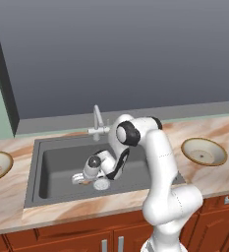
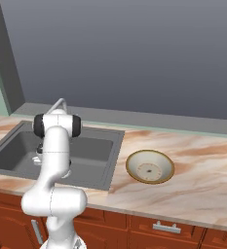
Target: Pick the garlics from the cabinet and place them in one bowl. Pick the peach from the sink and place it in the other bowl.
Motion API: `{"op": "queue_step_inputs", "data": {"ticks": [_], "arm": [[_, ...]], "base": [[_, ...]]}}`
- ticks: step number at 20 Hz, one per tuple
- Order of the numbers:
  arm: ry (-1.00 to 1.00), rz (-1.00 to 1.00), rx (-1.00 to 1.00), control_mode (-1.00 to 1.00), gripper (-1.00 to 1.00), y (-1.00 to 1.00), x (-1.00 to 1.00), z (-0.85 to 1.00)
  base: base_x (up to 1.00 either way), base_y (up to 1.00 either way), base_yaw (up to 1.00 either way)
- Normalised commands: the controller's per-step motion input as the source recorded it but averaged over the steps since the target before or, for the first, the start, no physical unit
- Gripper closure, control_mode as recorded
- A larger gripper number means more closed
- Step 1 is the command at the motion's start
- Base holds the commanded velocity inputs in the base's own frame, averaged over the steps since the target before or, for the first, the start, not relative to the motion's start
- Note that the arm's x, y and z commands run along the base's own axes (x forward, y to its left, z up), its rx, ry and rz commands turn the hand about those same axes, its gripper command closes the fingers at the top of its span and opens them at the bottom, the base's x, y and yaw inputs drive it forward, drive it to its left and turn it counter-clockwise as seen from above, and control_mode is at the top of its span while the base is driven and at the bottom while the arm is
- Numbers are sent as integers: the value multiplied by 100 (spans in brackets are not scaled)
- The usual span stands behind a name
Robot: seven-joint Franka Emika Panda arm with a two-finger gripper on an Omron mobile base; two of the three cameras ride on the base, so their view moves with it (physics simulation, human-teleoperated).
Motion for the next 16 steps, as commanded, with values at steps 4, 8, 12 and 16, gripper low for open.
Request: {"op": "queue_step_inputs", "data": {"ticks": [4, 8, 12, 16], "arm": [[-5, -1, 0, -100, 100, 0, 20, -11], [-8, 0, 0, -100, 100, 0, 4, -2], [-5, 0, 0, -100, 100, -4, -5, -1], [-1, 0, 1, -100, 100, -31, -39, 8]], "base": [[0, 0, 0], [0, 0, 0], [0, 0, 0], [0, 0, 0]]}}
